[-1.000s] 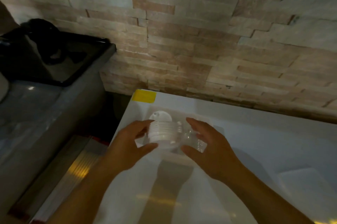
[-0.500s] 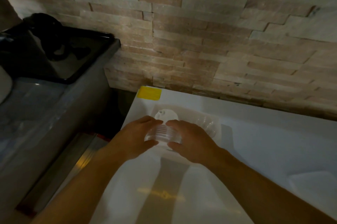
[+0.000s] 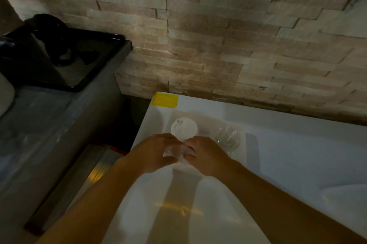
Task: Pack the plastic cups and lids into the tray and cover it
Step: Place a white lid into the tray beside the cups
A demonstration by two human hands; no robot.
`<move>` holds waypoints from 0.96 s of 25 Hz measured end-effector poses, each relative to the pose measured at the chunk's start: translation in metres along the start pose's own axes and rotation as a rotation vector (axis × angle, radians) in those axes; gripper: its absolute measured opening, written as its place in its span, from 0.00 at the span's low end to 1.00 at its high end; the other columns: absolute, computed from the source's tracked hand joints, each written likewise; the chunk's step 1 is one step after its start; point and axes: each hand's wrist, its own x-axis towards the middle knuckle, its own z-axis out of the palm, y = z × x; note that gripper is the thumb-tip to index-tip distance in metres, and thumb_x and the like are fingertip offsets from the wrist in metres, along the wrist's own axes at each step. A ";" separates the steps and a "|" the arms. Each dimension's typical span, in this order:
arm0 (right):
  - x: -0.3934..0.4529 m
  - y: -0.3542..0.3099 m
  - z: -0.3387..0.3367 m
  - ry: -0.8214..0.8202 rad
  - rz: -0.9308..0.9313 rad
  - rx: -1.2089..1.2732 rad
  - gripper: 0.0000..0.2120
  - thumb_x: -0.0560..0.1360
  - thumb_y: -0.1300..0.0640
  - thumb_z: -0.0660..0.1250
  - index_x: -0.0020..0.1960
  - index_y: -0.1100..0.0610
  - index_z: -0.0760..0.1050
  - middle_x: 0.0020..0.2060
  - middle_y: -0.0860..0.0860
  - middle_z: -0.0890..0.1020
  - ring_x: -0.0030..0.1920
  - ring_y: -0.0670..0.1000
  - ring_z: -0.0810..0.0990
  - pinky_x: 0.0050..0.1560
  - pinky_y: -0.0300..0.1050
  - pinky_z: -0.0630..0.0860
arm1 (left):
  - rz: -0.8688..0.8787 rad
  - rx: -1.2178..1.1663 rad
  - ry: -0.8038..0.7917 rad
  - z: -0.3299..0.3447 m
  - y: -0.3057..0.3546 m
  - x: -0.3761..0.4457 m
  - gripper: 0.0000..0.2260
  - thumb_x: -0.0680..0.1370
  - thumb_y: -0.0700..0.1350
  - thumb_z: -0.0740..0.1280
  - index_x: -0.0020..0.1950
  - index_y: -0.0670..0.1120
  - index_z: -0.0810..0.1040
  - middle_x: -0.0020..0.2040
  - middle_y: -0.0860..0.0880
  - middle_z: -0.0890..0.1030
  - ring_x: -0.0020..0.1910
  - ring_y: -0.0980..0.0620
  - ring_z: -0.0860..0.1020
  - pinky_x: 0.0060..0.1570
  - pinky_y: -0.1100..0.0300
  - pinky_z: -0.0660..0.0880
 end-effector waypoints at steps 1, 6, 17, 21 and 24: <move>0.000 0.001 0.000 0.000 -0.005 0.003 0.12 0.75 0.54 0.66 0.56 0.55 0.78 0.49 0.56 0.83 0.50 0.56 0.81 0.51 0.50 0.78 | -0.008 0.004 0.011 0.001 0.000 -0.001 0.20 0.72 0.53 0.72 0.63 0.56 0.76 0.60 0.55 0.80 0.58 0.57 0.77 0.58 0.66 0.69; -0.007 0.004 0.002 0.005 -0.034 -0.031 0.19 0.76 0.53 0.63 0.67 0.50 0.72 0.54 0.56 0.84 0.53 0.57 0.82 0.56 0.52 0.78 | -0.003 0.015 0.085 0.007 0.002 -0.009 0.21 0.74 0.53 0.70 0.67 0.54 0.74 0.64 0.53 0.80 0.61 0.56 0.77 0.58 0.70 0.65; -0.029 0.000 -0.015 -0.031 0.081 0.120 0.22 0.76 0.49 0.65 0.69 0.49 0.71 0.63 0.51 0.80 0.59 0.52 0.79 0.58 0.42 0.74 | -0.159 -0.191 0.090 0.001 0.025 -0.027 0.19 0.76 0.53 0.67 0.67 0.56 0.73 0.63 0.58 0.76 0.60 0.62 0.73 0.59 0.68 0.69; -0.049 0.000 -0.033 0.107 0.211 0.567 0.12 0.73 0.49 0.69 0.56 0.44 0.81 0.55 0.44 0.84 0.54 0.45 0.82 0.48 0.33 0.74 | -0.288 -0.570 0.164 -0.016 0.045 -0.035 0.08 0.75 0.50 0.69 0.52 0.62 0.79 0.50 0.63 0.80 0.51 0.61 0.80 0.50 0.67 0.75; -0.073 0.006 -0.048 0.164 0.292 0.735 0.05 0.69 0.46 0.70 0.43 0.37 0.83 0.44 0.41 0.87 0.47 0.45 0.85 0.49 0.40 0.78 | -0.397 -0.888 0.259 -0.019 0.067 -0.043 0.05 0.76 0.47 0.69 0.49 0.56 0.83 0.48 0.52 0.85 0.49 0.53 0.83 0.51 0.58 0.79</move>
